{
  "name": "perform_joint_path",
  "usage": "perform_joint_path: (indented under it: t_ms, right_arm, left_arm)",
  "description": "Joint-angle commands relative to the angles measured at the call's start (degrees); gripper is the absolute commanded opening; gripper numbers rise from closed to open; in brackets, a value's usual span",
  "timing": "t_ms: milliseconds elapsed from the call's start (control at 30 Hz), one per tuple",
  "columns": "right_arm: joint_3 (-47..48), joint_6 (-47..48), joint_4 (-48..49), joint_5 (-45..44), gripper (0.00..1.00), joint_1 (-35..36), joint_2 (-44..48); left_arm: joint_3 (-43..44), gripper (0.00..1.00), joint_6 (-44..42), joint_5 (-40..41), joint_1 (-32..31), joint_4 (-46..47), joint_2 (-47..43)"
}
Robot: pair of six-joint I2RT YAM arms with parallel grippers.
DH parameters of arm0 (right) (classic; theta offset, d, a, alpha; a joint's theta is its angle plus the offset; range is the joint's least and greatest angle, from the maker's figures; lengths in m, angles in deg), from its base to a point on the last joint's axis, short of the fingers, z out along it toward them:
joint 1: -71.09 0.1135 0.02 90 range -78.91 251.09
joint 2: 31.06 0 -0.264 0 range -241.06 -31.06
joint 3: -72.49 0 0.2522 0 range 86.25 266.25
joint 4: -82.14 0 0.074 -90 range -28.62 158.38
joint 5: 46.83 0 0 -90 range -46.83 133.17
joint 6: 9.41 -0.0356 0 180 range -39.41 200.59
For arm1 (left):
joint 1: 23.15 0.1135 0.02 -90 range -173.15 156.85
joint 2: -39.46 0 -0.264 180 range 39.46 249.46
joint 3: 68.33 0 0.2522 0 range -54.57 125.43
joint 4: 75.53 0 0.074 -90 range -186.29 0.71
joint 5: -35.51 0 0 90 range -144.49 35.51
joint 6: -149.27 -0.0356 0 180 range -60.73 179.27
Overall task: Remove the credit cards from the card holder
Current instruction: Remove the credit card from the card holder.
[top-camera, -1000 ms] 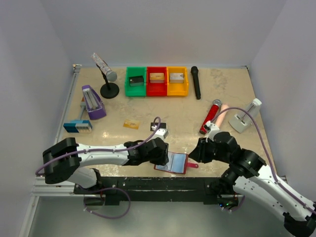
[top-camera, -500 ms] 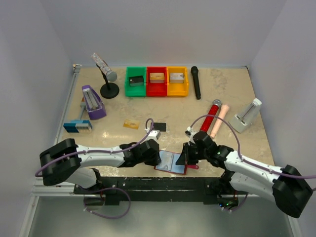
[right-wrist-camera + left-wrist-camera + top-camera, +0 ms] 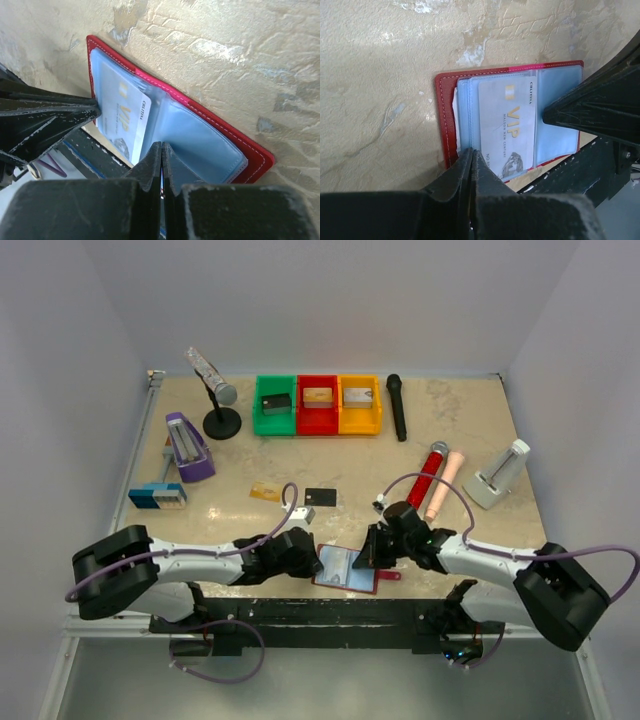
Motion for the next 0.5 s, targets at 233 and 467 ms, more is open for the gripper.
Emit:
perform_joint_path:
  t_ms: [233, 467]
  right_arm:
    - [0.75, 0.59, 3.07, -1.62, 0.0, -1.39, -2.13]
    - [3.65, 3.83, -6.51, -4.09, 0.32, -1.3, 8.32]
  left_arm:
    - [-6.89, 0.0, 4.08, 1.97, 0.08, 0.81, -6.26]
    - [-8.13, 0.09, 3.47, 7.86, 0.17, -5.79, -17.87]
